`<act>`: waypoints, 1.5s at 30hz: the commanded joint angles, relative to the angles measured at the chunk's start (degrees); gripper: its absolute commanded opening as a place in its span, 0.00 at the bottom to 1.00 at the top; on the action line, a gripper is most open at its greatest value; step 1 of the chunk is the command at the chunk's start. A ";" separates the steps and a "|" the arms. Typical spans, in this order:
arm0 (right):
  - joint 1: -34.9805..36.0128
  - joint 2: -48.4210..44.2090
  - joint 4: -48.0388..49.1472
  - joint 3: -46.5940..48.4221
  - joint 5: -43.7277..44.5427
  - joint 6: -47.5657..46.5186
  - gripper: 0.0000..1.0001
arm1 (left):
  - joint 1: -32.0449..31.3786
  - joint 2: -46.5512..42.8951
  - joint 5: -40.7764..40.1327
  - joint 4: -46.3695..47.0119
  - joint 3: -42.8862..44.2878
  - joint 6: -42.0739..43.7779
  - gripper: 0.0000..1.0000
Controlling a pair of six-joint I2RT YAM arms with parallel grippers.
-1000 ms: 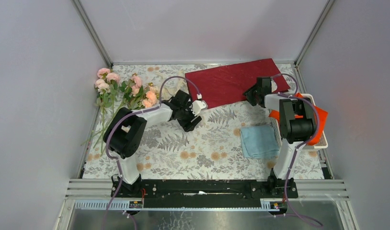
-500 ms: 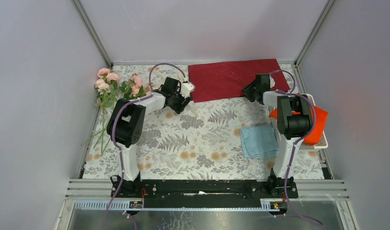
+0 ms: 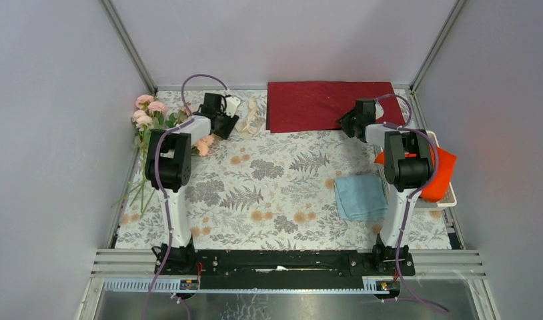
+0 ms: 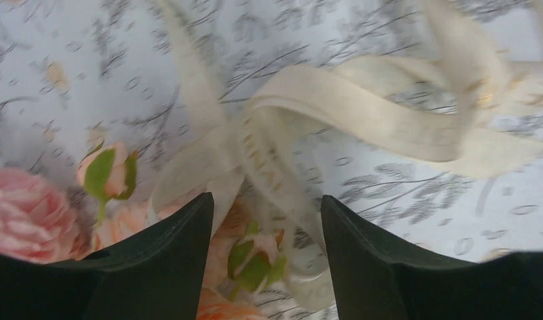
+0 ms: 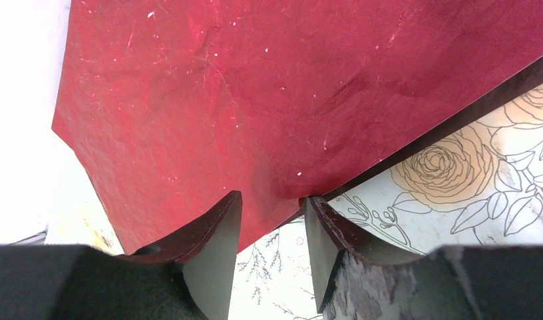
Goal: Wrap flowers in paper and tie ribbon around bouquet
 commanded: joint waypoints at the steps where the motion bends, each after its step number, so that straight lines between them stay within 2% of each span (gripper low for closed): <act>1: -0.30 0.11 3.01 2.97 3.52 1.46 0.47 | 1.85 -0.29 -2.67 1.16 1.63 1.67 0.66; 7: -0.30 1.98 3.16 5.27 5.12 3.50 0.47 | 1.93 -1.34 -2.62 1.33 0.72 2.34 0.67; 12: -0.30 4.05 2.81 8.12 7.33 6.34 0.48 | 1.86 -4.10 0.88 0.92 -0.18 1.55 0.67; 16: -0.30 5.28 3.41 8.73 9.62 9.99 0.44 | 1.81 -7.00 3.96 -0.62 -0.22 0.77 0.68; 19: -0.30 6.35 1.81 10.51 10.70 10.80 0.32 | 1.73 -9.19 6.95 -2.30 -0.31 0.39 0.69; 22: -0.30 6.03 1.33 11.64 11.85 8.99 0.10 | 1.73 -11.27 9.34 -4.33 -0.21 -0.22 0.69; 24: -0.24 4.95 1.02 12.53 11.77 5.67 0.00 | 1.73 -12.91 11.39 -6.75 0.12 -0.17 0.70; 27: 0.15 1.48 0.49 13.19 9.50 -1.05 0.00 | 1.73 -16.09 17.07 -11.42 0.62 1.39 0.72; 30: 1.66 -4.93 0.03 12.24 8.83 -6.75 0.00 | 1.10 -19.63 22.92 -16.00 1.60 2.27 0.82; 33: 4.36 -12.71 0.57 9.84 9.72 -9.73 0.00 | -1.91 -23.33 24.73 -20.43 3.90 2.90 0.87; 35: 6.02 -18.25 0.94 8.23 9.70 -10.10 0.00 | -5.56 -25.49 24.51 -22.83 5.09 3.53 0.98; 42: 14.91 -32.27 0.05 6.27 13.82 -13.96 0.00 | -15.98 -27.71 25.64 -37.16 20.34 3.10 0.99; 45: 18.59 -37.31 -0.41 5.35 15.52 -14.13 0.00 | -19.22 -30.50 26.47 -39.80 24.62 2.77 0.99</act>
